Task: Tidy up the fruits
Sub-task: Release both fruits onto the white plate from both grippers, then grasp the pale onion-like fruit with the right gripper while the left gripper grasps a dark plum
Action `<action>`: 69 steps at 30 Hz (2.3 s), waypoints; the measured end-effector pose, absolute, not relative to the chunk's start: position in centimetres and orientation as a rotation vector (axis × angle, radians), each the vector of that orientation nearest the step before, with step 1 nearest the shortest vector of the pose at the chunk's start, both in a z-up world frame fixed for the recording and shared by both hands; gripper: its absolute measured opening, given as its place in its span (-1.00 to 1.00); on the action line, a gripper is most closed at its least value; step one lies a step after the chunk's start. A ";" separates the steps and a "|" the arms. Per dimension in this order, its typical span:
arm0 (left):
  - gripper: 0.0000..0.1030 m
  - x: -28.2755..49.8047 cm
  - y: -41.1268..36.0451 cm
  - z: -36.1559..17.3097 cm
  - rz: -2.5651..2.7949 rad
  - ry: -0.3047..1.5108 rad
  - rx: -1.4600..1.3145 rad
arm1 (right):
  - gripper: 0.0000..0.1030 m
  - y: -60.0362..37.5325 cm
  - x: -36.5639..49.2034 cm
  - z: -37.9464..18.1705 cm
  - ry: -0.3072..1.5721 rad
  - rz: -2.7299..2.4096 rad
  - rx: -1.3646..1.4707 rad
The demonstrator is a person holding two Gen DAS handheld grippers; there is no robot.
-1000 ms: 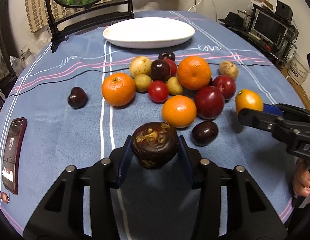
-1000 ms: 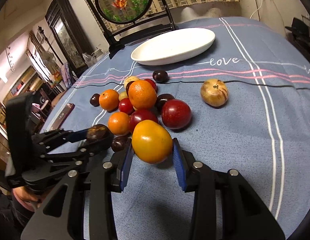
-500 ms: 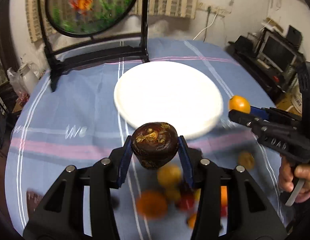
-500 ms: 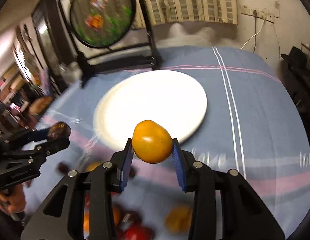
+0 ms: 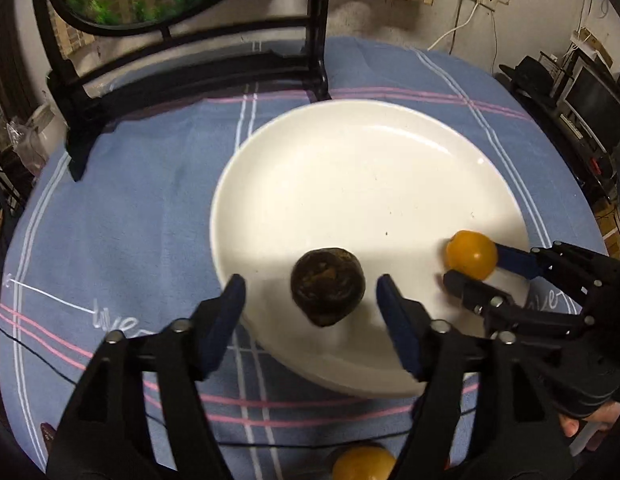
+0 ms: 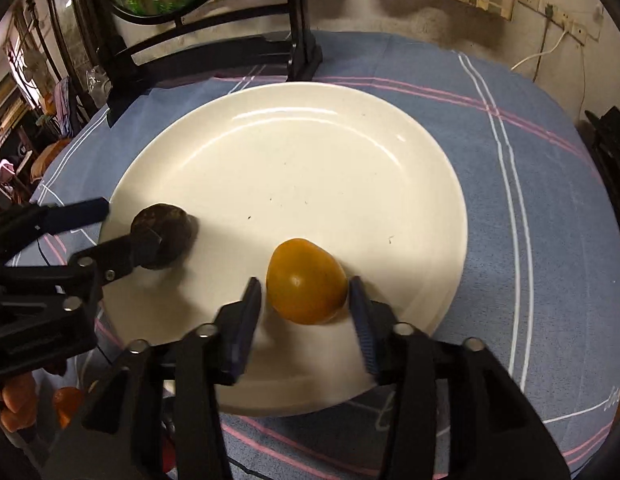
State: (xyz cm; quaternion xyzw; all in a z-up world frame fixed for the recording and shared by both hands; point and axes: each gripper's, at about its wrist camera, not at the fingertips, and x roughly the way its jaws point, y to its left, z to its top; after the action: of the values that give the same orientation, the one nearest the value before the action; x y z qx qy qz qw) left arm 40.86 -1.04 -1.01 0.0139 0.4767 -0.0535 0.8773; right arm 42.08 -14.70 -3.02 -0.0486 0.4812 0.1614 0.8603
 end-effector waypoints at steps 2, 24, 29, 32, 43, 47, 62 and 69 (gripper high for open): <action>0.46 39.4 -0.5 0.4 -0.129 0.975 0.027 | 0.16 -14.7 40.3 -1.6 0.955 0.330 -0.143; 0.80 14.6 5.3 -1.4 -0.126 0.826 -0.060 | 0.22 -20.9 25.6 -4.4 0.931 0.239 -0.103; 0.80 14.7 5.7 -2.0 -0.124 0.831 -0.057 | -0.09 -20.6 25.8 -5.1 0.958 0.263 -0.103; 0.80 16.1 6.2 -2.3 -0.107 0.844 -0.049 | -0.22 -20.7 25.6 -5.2 0.952 0.276 -0.095; 0.38 21.8 8.1 -3.8 -0.075 0.894 0.005 | -0.22 -21.9 25.4 -4.2 0.926 0.299 -0.007; 0.02 22.6 8.6 -5.0 -0.079 0.929 -0.018 | -0.22 -21.7 25.1 -3.9 0.914 0.306 -0.016; -0.22 24.2 7.7 -5.9 -0.070 0.924 0.025 | -0.22 -21.7 25.0 -3.8 0.914 0.306 -0.016; -0.43 23.8 7.2 -5.7 -0.076 0.924 0.013 | -0.22 -21.7 25.0 -3.7 0.912 0.307 -0.013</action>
State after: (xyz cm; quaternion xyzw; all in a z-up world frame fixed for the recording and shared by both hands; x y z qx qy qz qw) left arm 23.81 7.22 -5.72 0.0064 0.4454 -0.0366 0.8945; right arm 24.99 -21.73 -3.74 -0.0063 0.4385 0.1474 0.8865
